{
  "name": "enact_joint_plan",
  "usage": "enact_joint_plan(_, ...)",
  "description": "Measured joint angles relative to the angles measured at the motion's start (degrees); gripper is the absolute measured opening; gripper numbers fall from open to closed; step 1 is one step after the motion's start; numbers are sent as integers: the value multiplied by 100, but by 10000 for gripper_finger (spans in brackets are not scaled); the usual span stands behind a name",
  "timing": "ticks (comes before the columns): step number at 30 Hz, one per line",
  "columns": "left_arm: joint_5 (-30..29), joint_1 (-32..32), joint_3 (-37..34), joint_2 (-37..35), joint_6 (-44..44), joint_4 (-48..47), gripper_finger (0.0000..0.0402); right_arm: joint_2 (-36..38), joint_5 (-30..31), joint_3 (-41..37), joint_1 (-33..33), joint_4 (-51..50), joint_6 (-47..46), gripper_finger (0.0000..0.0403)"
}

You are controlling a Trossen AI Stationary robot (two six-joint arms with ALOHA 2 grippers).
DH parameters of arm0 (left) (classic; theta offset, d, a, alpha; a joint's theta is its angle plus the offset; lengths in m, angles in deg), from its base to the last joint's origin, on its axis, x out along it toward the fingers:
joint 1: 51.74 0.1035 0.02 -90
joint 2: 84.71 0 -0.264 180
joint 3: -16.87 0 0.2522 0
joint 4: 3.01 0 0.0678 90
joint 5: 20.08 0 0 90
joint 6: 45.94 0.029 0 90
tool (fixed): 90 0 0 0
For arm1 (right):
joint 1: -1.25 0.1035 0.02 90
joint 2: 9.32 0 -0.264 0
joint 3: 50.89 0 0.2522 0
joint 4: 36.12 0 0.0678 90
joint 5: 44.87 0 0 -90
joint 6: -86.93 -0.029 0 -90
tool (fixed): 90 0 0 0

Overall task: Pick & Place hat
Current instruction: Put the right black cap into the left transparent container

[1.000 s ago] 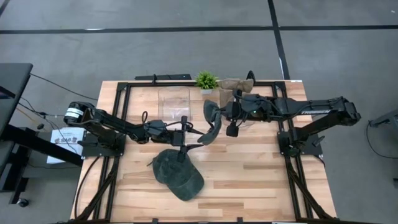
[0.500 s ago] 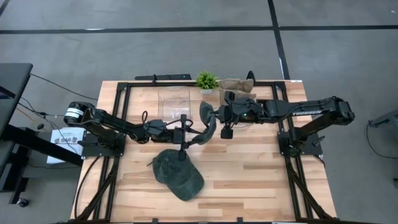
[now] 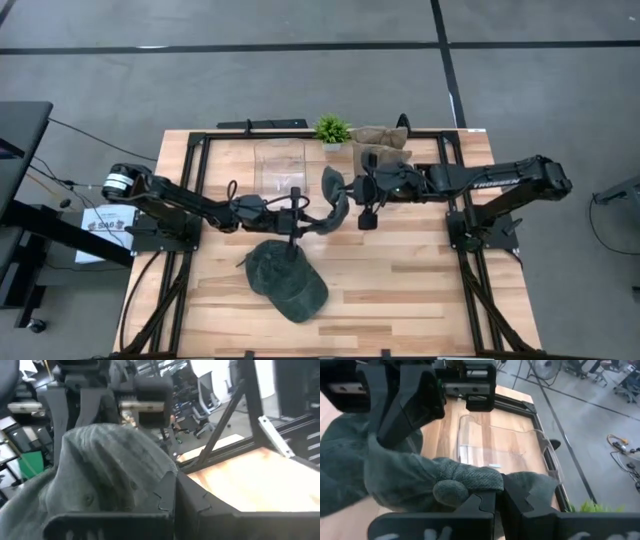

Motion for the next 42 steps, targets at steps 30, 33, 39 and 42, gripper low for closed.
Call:
enact_joint_plan(30, 709, -274, 0, -404, -961, -4, 7, 9, 610, 0, 1858, -555, 880, 228)
enact_joint_plan(33, 972, -279, 0, -404, -1154, 5, 7, 9, 610, 0, 1933, -551, 880, 229)
enact_joint_plan(39, 1431, -281, -4, -483, -1376, -21, 7, 39, 603, 0, 1963, -544, 800, 223)
enact_joint_plan(42, 1629, -283, -6, -649, -1501, 0, 7, 104, 599, 0, 1959, -546, 787, 226)
